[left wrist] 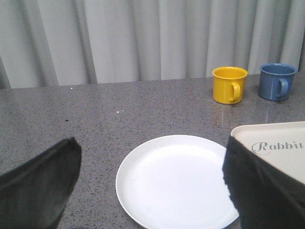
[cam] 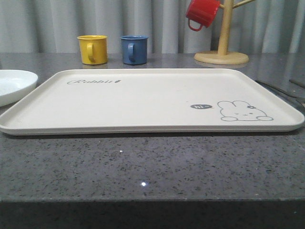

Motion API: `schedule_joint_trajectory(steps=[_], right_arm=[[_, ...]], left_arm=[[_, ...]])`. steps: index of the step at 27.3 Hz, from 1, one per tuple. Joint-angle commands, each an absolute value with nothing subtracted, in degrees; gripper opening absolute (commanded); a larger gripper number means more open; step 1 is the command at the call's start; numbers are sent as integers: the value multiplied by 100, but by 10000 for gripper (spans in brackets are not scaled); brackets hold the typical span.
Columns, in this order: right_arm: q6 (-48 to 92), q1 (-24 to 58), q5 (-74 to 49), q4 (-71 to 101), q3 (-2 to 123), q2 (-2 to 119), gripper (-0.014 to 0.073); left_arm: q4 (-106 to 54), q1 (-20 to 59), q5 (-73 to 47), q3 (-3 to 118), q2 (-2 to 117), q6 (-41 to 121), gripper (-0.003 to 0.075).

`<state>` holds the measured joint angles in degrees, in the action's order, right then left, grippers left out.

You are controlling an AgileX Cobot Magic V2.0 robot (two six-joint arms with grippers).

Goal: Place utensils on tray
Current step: 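Grasp the rim of the white plate with the left gripper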

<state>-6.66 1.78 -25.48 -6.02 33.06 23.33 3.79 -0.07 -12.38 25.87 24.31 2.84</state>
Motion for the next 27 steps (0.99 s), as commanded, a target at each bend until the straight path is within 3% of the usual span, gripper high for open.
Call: schedule_joint_trajectory(steps=[1, 5, 14, 19, 27], right_arm=[[-628, 142, -2137, -704, 3476, 2396, 623], [-628, 142, -2137, -704, 3476, 2396, 623], [-628, 142, -2142, -704, 3476, 2396, 623], [-628, 142, -2142, -704, 3476, 2396, 623], [-628, 142, -2142, -704, 3476, 2396, 623]], left_arm=[[315, 0, -924, 2772, 2787, 223, 599], [315, 260, -1370, 3222, 3702, 418, 599], [528, 1283, -3765, 5194, 6305, 1168, 588], [506, 1455, -5270, 6280, 7673, 1330, 467], [479, 1469, -5758, 6841, 8751, 1329, 327]])
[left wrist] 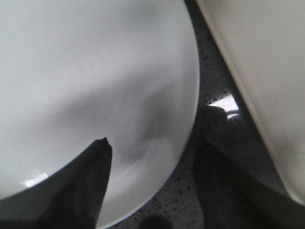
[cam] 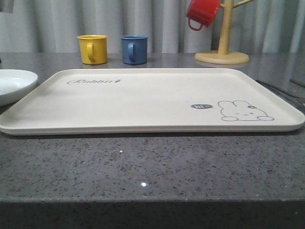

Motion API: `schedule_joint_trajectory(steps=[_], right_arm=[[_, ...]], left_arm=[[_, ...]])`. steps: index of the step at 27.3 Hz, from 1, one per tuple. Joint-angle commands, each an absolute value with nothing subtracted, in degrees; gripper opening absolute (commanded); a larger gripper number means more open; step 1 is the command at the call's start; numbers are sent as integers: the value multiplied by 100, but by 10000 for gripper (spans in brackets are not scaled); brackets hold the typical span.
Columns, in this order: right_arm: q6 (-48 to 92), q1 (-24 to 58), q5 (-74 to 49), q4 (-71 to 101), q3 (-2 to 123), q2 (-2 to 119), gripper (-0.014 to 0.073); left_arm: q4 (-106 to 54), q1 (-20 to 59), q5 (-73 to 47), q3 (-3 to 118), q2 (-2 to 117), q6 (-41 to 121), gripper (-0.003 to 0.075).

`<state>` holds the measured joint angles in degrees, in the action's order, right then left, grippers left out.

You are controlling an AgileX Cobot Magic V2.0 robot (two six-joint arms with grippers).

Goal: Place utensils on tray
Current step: 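Grasp the rim of the white plate with the left gripper, then lift the plate and lower it onto the tray with the left gripper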

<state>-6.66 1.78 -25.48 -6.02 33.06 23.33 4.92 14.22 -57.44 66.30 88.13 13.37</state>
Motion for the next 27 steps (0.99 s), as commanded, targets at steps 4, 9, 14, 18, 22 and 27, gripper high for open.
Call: schedule_joint_trajectory(steps=[4, 9, 14, 18, 22, 27], right_arm=[[-628, 142, -2148, -704, 3476, 2396, 623], [-628, 142, -2154, -704, 3476, 2396, 623], [-628, 142, -2154, -704, 3476, 2396, 623], [-628, 142, -2154, -704, 3476, 2396, 623], [-628, 142, -2154, -704, 3476, 2396, 623], [-628, 142, -2158, -704, 3476, 2396, 623]], left_arm=[[470, 1469, -5758, 6841, 8793, 1329, 240], [470, 1469, -5758, 6841, 8783, 1329, -17], [481, 1469, -5724, 6918, 8713, 1329, -18], [820, 1778, -5556, 7207, 8376, 1306, -18], [1089, 2496, -5077, 7563, 7983, 1266, -18], [1089, 3590, -4866, 7818, 8090, 1266, -18]])
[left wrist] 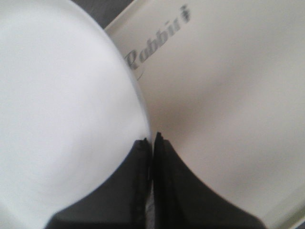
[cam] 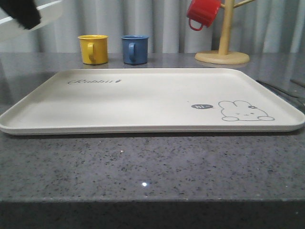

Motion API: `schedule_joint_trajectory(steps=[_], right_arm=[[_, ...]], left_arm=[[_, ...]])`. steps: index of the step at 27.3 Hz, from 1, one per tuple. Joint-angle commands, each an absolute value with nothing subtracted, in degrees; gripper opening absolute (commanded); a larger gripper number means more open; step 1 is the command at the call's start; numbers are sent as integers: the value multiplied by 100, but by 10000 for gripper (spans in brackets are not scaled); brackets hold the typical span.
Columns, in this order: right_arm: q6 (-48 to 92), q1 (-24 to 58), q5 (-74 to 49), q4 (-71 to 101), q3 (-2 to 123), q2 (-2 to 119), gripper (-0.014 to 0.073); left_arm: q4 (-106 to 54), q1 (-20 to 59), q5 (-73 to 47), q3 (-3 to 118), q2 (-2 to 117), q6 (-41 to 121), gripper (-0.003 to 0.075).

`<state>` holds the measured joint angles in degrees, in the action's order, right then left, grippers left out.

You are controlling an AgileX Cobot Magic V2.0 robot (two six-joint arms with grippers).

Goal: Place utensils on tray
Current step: 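Lift the plate and lower it onto the tray with the left gripper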

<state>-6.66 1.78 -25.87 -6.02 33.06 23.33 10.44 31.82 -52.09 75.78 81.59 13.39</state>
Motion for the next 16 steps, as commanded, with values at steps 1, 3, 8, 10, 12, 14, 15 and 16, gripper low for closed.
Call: schedule_joint_trajectory(steps=[1, 3, 8, 10, 12, 14, 15, 16], right_arm=[[-628, 142, -2158, -704, 3476, 2396, 623], [-628, 142, -2158, -704, 3476, 2396, 623], [-628, 142, -2158, -704, 3476, 2396, 623], [-628, 142, -2158, -704, 3476, 2396, 623], [-628, 142, -2158, -704, 3476, 2396, 623], [-628, 142, -2158, -704, 3476, 2396, 623], [-628, 142, -2158, -704, 3476, 2396, 623], [-628, 142, -2158, -704, 3476, 2396, 623]], left_arm=[[1089, 3794, -4852, 7830, 8190, 1266, -18], [1089, 4133, -4852, 7860, 8412, 1266, -18], [732, 4445, -4852, 7870, 8971, 1266, -18], [516, 4445, -4852, 7870, 9130, 1266, -18], [453, 4445, -4852, 7870, 9278, 1266, -18], [441, 4445, -4852, 7870, 9373, 1266, -18], [413, 4445, -4852, 7870, 9399, 1266, -15], [369, 4445, -4864, 7870, 9412, 1266, -5]])
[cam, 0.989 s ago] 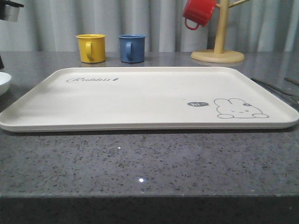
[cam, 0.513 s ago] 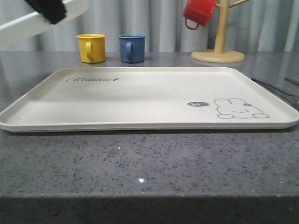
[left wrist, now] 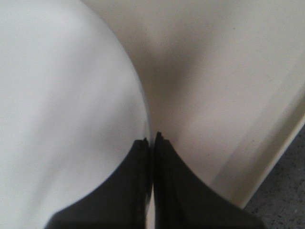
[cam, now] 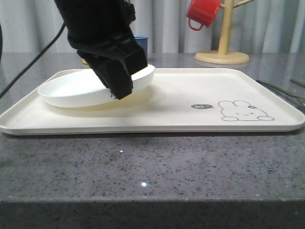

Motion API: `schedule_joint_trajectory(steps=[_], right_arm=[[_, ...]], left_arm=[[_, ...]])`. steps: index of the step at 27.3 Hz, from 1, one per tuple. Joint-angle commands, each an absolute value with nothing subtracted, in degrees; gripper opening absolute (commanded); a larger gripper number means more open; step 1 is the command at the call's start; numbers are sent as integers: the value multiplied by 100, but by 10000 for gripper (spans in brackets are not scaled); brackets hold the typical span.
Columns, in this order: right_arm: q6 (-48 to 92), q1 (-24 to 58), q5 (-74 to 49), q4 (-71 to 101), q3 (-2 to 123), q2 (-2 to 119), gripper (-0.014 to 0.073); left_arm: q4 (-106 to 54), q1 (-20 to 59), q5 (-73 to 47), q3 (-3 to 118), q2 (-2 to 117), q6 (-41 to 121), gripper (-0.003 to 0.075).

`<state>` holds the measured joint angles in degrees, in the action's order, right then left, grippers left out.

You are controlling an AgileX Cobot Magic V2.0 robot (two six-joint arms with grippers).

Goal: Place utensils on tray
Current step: 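Lift the plate and lower it onto the tray with the left gripper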

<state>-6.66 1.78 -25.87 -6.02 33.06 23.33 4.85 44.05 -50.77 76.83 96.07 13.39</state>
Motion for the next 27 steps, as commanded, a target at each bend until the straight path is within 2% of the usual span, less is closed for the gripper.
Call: schedule_joint_trajectory(steps=[1, 3, 6, 8, 10, 14, 17, 19, 27], right_arm=[[-628, 142, -2158, -704, 3476, 2396, 623], [-628, 142, -2158, -704, 3476, 2396, 623], [-628, 142, -2158, -704, 3476, 2396, 623], [-628, 142, -2158, -704, 3476, 2396, 623], [-628, 142, -2158, -704, 3476, 2396, 623], [-628, 142, -2158, -704, 3476, 2396, 623], [-628, 142, -2158, -704, 3476, 2396, 623], [-628, 142, -2158, -704, 3476, 2396, 623], [-628, 142, -2158, -704, 3476, 2396, 623]], left_arm=[[299, 4431, -4863, 7870, 9412, 1266, 30], [280, 4422, -4863, 7870, 9412, 1266, 141], [280, 4422, -4863, 7870, 9384, 1266, 368], [280, 4422, -4863, 7870, 9327, 1255, 433], [267, 4422, -4863, 7870, 9229, 1187, 458], [305, 4408, -4828, 7870, 8966, 1107, 433], [305, 4270, -4784, 7870, 8690, 1107, 386], [305, 4078, -4778, 7870, 8466, 1107, 330], [230, 2849, -5039, 7870, 7702, 986, 17]])
